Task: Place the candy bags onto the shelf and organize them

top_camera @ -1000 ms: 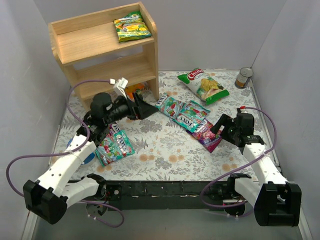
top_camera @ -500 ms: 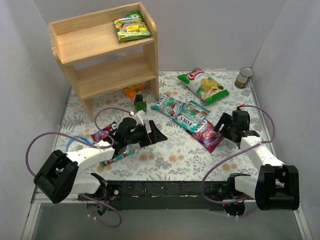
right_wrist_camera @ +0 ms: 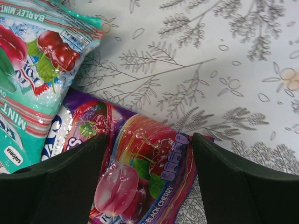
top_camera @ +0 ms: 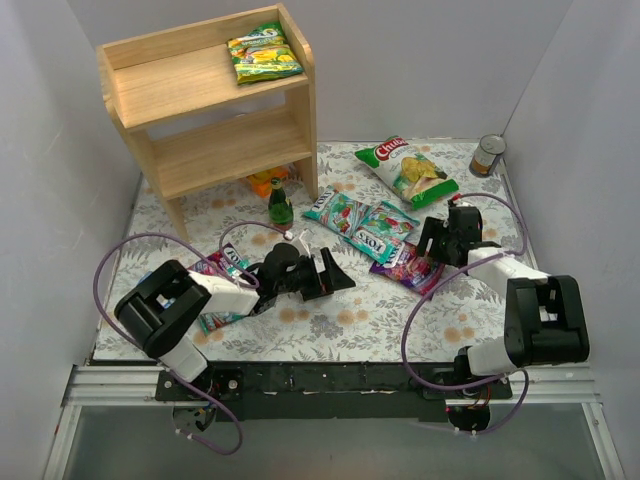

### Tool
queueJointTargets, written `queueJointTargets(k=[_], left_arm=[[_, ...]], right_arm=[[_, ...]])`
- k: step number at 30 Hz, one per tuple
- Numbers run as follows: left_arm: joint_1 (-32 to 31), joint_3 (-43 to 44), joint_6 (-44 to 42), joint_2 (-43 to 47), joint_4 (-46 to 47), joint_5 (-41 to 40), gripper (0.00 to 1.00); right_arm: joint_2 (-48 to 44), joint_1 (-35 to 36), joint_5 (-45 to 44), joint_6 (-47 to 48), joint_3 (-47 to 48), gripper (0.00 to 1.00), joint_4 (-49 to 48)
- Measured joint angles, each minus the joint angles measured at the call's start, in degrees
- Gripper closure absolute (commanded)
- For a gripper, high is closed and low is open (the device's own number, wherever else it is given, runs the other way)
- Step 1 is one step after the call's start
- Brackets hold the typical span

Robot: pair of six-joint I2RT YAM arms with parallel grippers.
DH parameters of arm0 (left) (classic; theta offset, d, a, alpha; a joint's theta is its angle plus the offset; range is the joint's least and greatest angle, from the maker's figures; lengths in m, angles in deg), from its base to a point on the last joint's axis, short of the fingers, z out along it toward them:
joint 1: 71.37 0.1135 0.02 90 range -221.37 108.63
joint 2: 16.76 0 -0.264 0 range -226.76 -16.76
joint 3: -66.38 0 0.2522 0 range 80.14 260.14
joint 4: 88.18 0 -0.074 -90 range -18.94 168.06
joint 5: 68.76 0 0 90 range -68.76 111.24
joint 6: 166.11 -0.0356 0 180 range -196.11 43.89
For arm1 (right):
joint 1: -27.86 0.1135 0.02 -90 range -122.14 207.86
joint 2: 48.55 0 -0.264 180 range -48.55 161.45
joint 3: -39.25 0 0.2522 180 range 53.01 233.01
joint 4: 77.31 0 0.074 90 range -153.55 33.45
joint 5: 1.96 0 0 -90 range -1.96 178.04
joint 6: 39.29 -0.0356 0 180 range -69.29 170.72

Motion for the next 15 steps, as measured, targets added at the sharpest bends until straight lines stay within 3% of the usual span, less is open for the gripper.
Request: queueJointTargets(k=[7,15], left_arm=[[-1.36,2.49,2.27,-5.33,1.53,-2.08,0.04],[-2.91,2.27,8.04,-5.62,1.92,-5.99,0.08]], right_arm=[[2.14,5.6,0.94,-1.97,1.25,0.23,0.5],[-8.68,19.52,1.64,-18.67,-5.49,0.24,6.12]])
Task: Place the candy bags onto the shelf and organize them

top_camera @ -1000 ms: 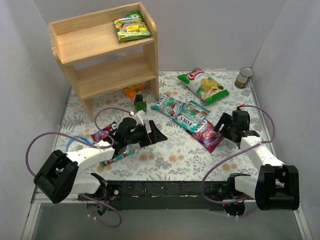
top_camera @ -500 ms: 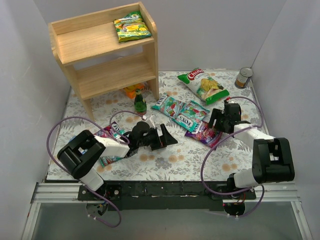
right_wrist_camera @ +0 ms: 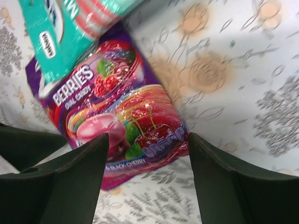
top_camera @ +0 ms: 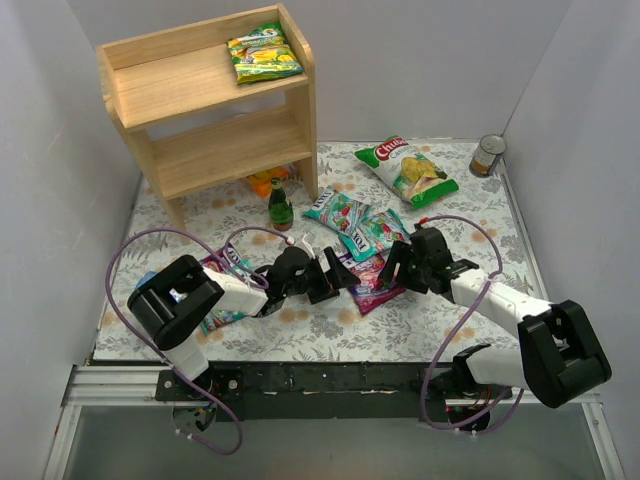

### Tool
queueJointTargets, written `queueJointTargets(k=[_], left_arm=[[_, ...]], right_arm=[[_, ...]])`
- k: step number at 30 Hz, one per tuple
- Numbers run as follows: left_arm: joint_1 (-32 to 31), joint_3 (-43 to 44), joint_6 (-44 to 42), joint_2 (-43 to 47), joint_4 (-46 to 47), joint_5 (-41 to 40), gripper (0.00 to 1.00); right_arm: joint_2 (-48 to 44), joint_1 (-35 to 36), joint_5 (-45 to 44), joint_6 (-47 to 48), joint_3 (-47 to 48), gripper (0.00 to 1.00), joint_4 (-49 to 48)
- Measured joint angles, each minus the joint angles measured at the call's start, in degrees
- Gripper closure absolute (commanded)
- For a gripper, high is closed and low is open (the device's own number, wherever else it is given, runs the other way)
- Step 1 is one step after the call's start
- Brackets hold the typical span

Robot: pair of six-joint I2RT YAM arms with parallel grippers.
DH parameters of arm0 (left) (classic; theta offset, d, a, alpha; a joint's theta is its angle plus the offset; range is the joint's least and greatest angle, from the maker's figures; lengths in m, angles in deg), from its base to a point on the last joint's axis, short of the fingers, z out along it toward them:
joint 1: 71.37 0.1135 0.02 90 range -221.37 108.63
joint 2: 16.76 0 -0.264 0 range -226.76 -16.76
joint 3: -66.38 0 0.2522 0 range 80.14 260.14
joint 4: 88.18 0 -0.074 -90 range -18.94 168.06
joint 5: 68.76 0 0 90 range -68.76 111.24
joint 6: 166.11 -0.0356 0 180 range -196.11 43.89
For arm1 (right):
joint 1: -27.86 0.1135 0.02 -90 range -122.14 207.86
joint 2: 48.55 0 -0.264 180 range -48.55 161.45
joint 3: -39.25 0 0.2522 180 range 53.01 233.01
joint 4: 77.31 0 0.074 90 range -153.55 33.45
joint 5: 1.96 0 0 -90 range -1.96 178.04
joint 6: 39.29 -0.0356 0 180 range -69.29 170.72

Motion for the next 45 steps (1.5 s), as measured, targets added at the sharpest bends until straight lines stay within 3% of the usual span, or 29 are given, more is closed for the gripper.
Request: queueJointTargets(k=[5,7,8,10,17,20,25,30,40,43,44,45], left_arm=[[-2.23,-0.39,3.23,-0.15,0.66,-3.48,0.14],[-2.47,-0.09,3.93,-0.68,0.79,-4.42,0.23],[-2.49,0.15,4.22,-1.05,0.85,-4.74,0.34],[-2.49,0.52,4.79,-2.01,0.96,-5.35,0.42],[-2.47,1.55,6.93,-4.79,2.05,-6.49,0.44],[-2.47,2.6,6.71,-5.44,1.51,-7.06,0.5],[-2.47,4.46,5.05,-6.51,-1.6,-8.37,0.81],[-2.47,5.18,4.02,-6.56,-4.04,-9.75,0.99],[-2.64,6.75,-2.38,-1.25,-14.25,-11.74,1.0],[-2.64,7.8,-7.08,2.93,-20.46,-12.44,1.0],[-2.64,8.24,-8.57,4.57,-22.56,-12.66,1.0],[-2.64,8.85,-10.01,6.23,-24.87,-12.98,1.0]], right_arm=[[-1.88,4.79,-1.62,-6.03,-0.13,0.25,2.4],[-1.95,4.96,-2.27,-7.1,-0.15,0.25,2.84],[-2.01,4.96,-2.4,-7.39,-0.15,0.25,2.91],[-2.49,4.96,-2.56,-7.96,-0.39,0.25,2.97],[-3.43,5.03,-2.43,-8.35,-2.23,0.28,2.73],[-3.85,5.01,-2.14,-8.39,-2.75,0.29,2.67],[-4.46,5.01,-1.07,-8.48,-3.58,0.3,1.81],[-4.46,5.05,0.15,-8.59,-3.82,0.3,1.49],[-9.49,5.05,-2.93,-8.5,-3.39,0.25,5.81],[-12.22,5.05,-5.64,-8.31,-2.1,0.16,8.39],[-13.27,5.05,-6.67,-8.2,-1.46,0.04,9.25],[-14.27,5.05,-7.74,-8.13,-0.83,0.04,9.79]])
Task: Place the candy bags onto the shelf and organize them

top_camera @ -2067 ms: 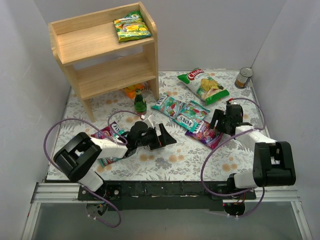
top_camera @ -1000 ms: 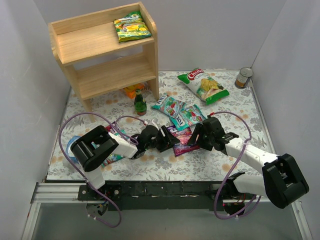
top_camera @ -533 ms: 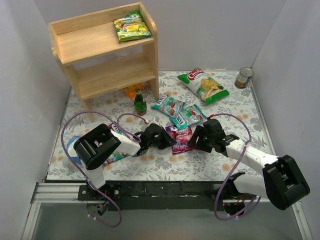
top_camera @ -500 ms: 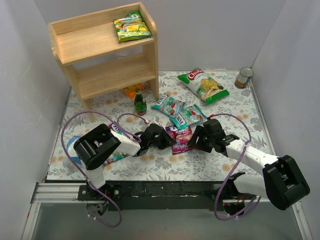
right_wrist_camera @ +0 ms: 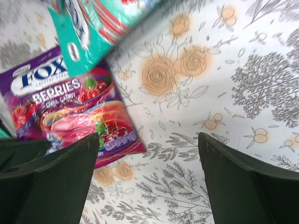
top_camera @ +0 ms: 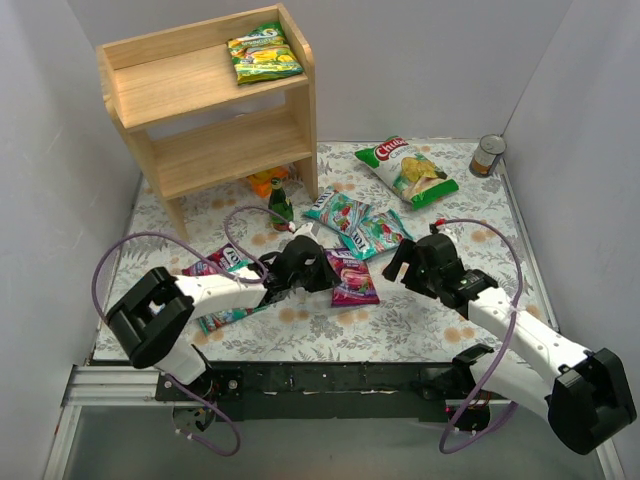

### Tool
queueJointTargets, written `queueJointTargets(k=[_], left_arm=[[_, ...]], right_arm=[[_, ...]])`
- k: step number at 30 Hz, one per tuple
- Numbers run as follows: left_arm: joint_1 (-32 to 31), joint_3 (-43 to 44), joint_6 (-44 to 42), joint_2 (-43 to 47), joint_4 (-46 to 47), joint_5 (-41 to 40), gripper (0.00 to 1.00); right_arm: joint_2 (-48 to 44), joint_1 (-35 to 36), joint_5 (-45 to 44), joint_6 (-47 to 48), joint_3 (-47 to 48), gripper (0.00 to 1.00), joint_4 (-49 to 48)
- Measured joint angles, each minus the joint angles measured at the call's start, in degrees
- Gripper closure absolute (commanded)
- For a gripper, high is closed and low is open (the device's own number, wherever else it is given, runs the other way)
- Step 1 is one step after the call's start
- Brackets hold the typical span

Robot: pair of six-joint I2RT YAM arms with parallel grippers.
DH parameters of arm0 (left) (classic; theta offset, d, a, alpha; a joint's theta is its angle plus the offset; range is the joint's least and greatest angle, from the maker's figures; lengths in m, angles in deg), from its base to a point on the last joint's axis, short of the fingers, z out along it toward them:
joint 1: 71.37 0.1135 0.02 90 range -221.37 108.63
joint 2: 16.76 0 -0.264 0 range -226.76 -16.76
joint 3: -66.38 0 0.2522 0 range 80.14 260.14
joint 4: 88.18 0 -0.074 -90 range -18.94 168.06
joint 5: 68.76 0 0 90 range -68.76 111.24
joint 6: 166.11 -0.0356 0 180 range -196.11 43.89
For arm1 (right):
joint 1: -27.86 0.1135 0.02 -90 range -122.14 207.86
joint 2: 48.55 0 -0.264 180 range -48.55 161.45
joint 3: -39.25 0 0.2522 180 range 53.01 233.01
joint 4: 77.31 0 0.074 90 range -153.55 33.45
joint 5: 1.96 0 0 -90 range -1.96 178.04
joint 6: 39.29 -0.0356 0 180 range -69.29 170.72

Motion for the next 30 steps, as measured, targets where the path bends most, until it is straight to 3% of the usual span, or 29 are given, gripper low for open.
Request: queueJointTargets(k=[7,15,19,30], left_arm=[[0.02,9.29,-9.7,12.55,-16.15,-2.03,1.0],[0.02,17.84,-15.1,22.47,-23.87,-3.82,1.0],[0.02,22.03,-17.2,22.73,-28.02,-6.4,1.0],[0.57,44.3,-26.01,16.76,-34.82,-12.55,1.0]], right_arm=[[-5.6,0.0,-6.12,0.83,2.95,0.03,2.67],[-6.91,0.0,-7.19,1.57,3.04,0.03,3.39],[-8.41,0.0,-7.21,1.55,2.89,0.03,3.39],[-10.08,0.0,-7.21,1.57,2.16,0.02,3.39]])
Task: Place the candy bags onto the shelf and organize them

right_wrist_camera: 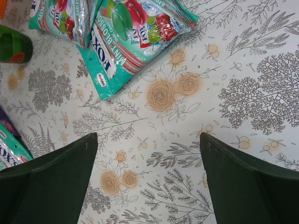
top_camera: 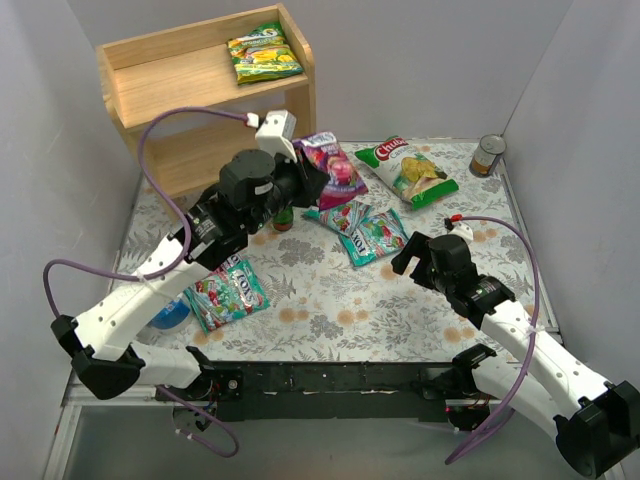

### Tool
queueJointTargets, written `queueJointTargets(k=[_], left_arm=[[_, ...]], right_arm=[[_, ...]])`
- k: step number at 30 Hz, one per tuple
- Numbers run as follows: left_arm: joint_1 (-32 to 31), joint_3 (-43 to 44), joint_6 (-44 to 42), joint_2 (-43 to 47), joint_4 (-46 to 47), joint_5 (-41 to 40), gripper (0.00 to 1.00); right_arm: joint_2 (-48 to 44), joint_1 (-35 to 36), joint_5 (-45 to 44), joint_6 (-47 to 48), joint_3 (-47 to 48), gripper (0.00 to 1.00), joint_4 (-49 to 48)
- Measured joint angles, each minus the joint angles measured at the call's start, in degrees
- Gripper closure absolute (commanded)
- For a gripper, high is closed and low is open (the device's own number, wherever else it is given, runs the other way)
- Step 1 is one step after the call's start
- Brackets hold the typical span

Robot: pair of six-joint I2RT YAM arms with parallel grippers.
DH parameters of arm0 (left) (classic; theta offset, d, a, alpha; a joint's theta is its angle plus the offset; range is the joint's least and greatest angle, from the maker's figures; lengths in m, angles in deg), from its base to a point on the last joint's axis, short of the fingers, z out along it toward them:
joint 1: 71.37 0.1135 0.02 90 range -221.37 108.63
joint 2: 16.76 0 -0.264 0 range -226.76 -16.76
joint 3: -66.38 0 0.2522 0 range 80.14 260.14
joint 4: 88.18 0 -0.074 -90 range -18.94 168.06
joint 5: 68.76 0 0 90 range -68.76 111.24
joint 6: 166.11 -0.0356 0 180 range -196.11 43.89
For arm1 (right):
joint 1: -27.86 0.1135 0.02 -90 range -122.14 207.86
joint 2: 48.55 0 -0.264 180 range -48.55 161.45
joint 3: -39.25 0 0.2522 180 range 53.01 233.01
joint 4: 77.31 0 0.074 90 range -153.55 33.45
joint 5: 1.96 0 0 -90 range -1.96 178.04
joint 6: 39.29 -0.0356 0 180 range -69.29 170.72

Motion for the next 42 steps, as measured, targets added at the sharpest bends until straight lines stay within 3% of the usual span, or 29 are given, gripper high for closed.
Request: queueJointTargets(k=[9,20,32,36,42], left_arm=[[5.16,22.82,-8.92,-7.85,-0.17,-1.05,1.0],[14.73,37.86,-16.98,-11.82,-0.33,-1.4,1.0],[19.67,41.59,-21.94,-15.5,0.09,-8.39,1.0],[25.57,43.21,-20.24,-17.73,-0.61,-5.14,1.0],[39.34,43.43,-15.82,-20.9,-2.95,7.26,1.0]], right_arm=[[0.02,0.0,0.9,0.0,0.0,0.02,-0.15],[0.09,0.0,0.96,0.57,0.0,0.02,-0.24],[0.35,0.0,1.42,1.07,0.0,0.02,-1.33],[0.35,0.0,1.81,1.07,0.0,0.02,-1.55],[0.46,0.0,2.19,1.11,0.0,0.02,-1.79]])
